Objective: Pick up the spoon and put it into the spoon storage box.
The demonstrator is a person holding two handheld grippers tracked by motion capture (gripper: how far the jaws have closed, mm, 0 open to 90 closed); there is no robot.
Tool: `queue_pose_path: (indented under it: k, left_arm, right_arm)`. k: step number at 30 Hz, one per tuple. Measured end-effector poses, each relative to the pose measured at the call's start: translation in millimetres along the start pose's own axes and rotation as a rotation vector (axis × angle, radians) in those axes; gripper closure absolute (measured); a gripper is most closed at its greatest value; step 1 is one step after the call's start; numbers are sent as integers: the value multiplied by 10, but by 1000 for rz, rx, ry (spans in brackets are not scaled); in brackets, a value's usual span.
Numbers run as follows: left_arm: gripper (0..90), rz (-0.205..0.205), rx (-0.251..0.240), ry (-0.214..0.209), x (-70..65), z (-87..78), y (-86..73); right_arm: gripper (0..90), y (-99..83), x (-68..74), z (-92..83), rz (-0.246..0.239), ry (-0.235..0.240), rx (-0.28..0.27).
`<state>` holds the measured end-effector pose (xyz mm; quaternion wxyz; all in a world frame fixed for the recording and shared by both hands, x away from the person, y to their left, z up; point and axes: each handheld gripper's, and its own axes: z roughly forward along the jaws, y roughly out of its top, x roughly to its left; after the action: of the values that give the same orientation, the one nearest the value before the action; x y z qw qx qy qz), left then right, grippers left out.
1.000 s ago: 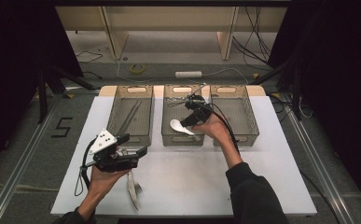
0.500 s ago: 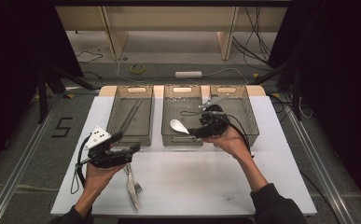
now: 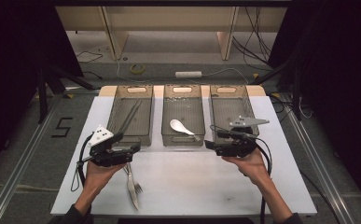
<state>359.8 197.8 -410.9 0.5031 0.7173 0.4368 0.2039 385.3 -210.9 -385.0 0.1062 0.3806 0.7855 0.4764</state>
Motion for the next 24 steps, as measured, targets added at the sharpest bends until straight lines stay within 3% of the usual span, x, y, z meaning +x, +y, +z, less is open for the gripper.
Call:
queue_pose_path:
  k: [9,24]
  left_arm:
    - [175,3,27,-6,2,39,-6]
    - [176,23,94,-22,9,129,-10]
  right_arm:
    - [294,-332,-45,-230,54,-11,-72]
    - [280,-664,96,-370,34,-27,-100]
